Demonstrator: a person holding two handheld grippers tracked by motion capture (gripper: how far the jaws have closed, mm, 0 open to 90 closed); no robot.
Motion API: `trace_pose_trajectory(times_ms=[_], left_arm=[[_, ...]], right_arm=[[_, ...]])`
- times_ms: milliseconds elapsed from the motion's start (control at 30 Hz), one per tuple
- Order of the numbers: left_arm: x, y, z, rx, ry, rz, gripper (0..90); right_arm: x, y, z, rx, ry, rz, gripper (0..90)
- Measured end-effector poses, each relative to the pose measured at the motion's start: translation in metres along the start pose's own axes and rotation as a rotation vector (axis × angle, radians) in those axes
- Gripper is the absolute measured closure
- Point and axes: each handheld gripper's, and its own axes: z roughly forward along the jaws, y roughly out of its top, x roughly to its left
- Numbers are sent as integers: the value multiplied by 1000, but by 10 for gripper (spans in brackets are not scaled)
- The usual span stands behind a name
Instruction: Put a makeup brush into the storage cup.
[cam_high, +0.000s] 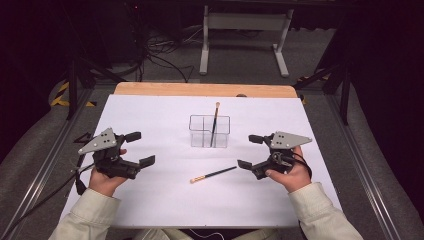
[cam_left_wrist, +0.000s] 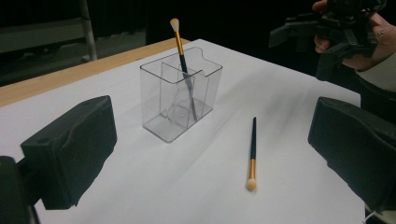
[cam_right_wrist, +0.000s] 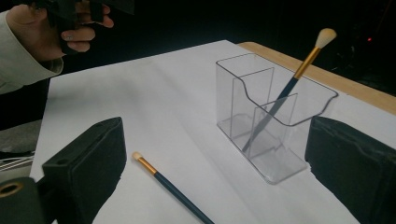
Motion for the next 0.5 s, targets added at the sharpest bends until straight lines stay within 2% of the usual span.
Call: trace_pose_trajectory(times_ms=[133, 233, 333, 500], left_arm=[[-2, 1, -2, -12, -7, 16, 19], [-1, 1, -4, -27, -6, 8, 17], [-1, 0, -5, -20, -1, 1, 16], [-2, -1, -7, -21, 14, 5, 22]], right_arm=[[-1, 7, 11, 35, 12, -16, 62], [-2, 13, 19, 58, 24, -28, 70], [-4, 18, 26, 81, 36, -37, 78], [-3, 23, 38, 151, 71, -35, 91]])
